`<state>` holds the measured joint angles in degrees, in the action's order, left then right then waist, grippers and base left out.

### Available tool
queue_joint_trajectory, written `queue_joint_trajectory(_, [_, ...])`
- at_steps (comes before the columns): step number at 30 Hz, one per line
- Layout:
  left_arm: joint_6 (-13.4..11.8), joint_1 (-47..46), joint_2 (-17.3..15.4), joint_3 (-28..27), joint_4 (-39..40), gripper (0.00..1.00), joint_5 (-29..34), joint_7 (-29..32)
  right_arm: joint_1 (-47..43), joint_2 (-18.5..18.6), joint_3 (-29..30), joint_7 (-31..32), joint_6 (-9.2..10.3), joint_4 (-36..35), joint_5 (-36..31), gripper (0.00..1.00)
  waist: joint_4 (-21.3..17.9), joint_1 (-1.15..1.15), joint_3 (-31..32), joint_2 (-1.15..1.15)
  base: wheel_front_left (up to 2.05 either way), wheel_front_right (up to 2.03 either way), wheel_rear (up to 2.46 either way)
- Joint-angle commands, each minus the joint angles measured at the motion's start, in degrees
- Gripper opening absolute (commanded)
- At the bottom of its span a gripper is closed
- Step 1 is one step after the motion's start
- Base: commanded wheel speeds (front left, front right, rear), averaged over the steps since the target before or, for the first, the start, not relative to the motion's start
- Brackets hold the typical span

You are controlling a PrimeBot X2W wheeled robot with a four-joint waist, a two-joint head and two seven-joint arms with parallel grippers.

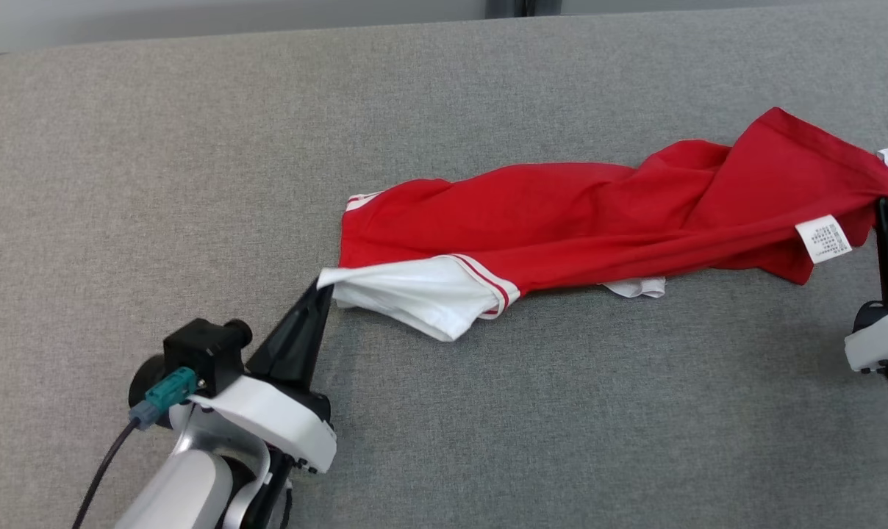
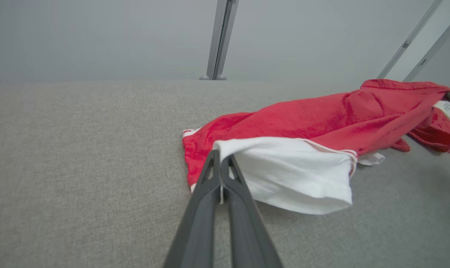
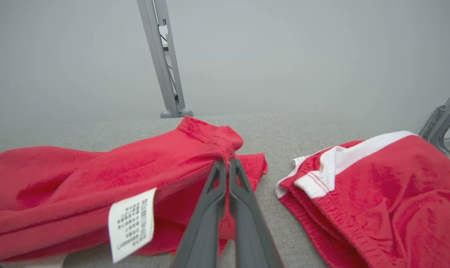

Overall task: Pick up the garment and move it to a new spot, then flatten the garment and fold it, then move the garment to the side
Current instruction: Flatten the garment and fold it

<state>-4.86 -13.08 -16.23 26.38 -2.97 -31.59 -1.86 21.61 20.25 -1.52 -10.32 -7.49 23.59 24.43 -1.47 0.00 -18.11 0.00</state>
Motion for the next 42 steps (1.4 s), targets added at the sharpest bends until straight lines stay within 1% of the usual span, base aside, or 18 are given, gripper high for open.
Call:
queue_joint_trajectory(1, [-0.3,-1.6,-0.6,-0.7,0.8,0.00,0.8,-0.7,-0.3,0.2,0.6,0.5,-0.01,-1.1,-0.7,0.00,-0.3,0.00,0.5,0.00,0.00,0.00,0.00])
queue_joint_trajectory(6, [-0.4,-5.9,-1.4,-2.0,4.2,0.00,2.3,-2.4,0.7,-0.1,2.7,4.5,-0.01,-9.2,-3.3,0.00,-0.5,0.00,2.2,0.00,0.00,0.00,0.00])
queue_joint_trajectory(11, [0.4,-13.8,-2.0,-3.3,6.6,0.00,3.4,-2.3,4.3,0.5,3.9,9.1,-0.01,-17.0,-5.5,0.00,-0.5,0.00,3.9,0.00,0.00,0.00,0.00])
queue_joint_trajectory(16, [1.3,-26.0,-2.9,-5.5,7.6,0.00,4.3,-0.2,11.2,2.3,4.3,13.0,-0.01,-22.1,-6.4,0.00,-0.3,0.00,5.2,0.00,0.00,0.00,0.00])
queue_joint_trajectory(20, [2.1,-36.2,-3.3,-6.8,6.8,0.00,5.0,1.8,17.1,3.6,4.1,15.3,-0.01,-23.2,-5.7,0.00,-0.2,0.00,5.9,0.00,0.00,0.00,0.00])
queue_joint_trajectory(27, [4.4,-47.5,-2.1,-6.5,0.5,0.00,4.0,4.1,23.6,4.0,2.6,16.9,-0.01,-19.7,-4.2,0.00,0.0,0.00,5.4,0.00,0.00,0.00,0.00])
queue_joint_trajectory(32, [7.3,-53.7,-0.5,-5.0,-7.6,0.00,3.5,3.2,28.4,3.1,1.1,16.1,-0.01,-15.0,-2.9,0.00,-0.2,0.00,2.7,0.00,0.00,0.00,0.00])
queue_joint_trajectory(36, [8.9,-60.4,0.9,-4.5,-16.0,0.00,4.6,-0.2,34.7,2.0,-0.3,13.7,-0.01,-8.8,-2.3,0.00,-0.5,0.00,-0.1,0.00,0.00,0.00,0.00])
queue_joint_trajectory(42, [10.1,-71.3,3.5,-5.2,-30.2,0.00,5.1,-7.9,46.5,-2.1,-1.5,6.1,-0.01,3.2,-2.9,0.00,-1.3,0.00,-3.0,0.00,0.00,0.00,0.00])
